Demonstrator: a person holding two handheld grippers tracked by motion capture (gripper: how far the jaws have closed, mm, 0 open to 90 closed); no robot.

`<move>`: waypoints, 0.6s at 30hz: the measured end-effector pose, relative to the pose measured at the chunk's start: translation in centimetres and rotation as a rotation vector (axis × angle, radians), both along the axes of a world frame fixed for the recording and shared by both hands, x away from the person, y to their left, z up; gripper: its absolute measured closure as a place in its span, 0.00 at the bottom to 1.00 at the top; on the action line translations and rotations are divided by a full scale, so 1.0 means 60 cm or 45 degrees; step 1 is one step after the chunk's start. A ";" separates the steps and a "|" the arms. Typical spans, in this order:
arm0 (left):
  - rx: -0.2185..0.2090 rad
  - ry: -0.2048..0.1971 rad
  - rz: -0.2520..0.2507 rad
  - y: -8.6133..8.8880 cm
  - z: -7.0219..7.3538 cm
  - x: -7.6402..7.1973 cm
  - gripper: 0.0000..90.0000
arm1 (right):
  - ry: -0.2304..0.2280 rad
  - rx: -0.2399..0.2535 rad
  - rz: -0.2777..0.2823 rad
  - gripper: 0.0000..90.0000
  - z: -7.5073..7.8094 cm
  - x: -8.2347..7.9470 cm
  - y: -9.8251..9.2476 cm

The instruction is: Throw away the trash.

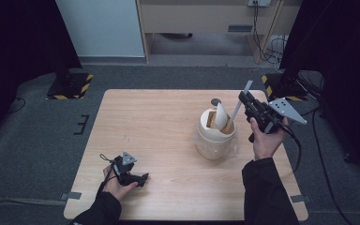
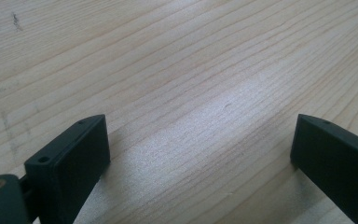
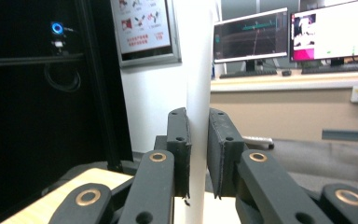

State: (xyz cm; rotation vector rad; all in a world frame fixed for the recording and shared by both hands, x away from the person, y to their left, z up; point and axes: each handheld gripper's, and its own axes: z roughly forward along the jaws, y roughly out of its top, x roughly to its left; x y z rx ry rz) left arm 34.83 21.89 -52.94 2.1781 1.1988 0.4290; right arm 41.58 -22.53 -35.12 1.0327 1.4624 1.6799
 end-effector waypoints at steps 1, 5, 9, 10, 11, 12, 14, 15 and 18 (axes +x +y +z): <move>0.000 0.000 0.000 0.000 0.000 0.000 0.04 | 0.032 0.001 0.002 0.89 -0.012 0.004 -0.001; 0.000 0.000 0.000 0.000 0.000 0.000 0.04 | 0.086 -0.001 0.001 0.89 -0.032 0.009 -0.002; 0.000 0.000 0.001 0.000 0.000 0.000 0.04 | 0.145 -0.020 0.009 0.89 -0.053 0.012 0.001; 0.000 0.000 0.001 0.000 0.000 0.000 0.04 | 0.145 -0.020 0.009 0.89 -0.053 0.012 0.001; -0.001 0.000 0.001 0.000 0.000 0.000 0.04 | 0.173 -0.029 0.010 0.89 -0.064 0.014 0.002; -0.001 0.000 0.000 0.000 0.000 0.000 0.04 | 0.184 -0.025 0.014 0.89 -0.069 0.015 0.002; -0.001 0.000 0.000 0.000 0.000 0.000 0.04 | 0.204 -0.014 0.012 0.89 -0.077 0.016 0.001; -0.001 0.000 0.000 0.000 0.000 0.000 0.04 | 0.218 -0.008 0.011 0.89 -0.080 0.017 0.001; 0.000 0.000 0.000 0.000 0.000 0.000 0.04 | 0.261 -0.022 0.005 0.88 -0.091 0.018 0.000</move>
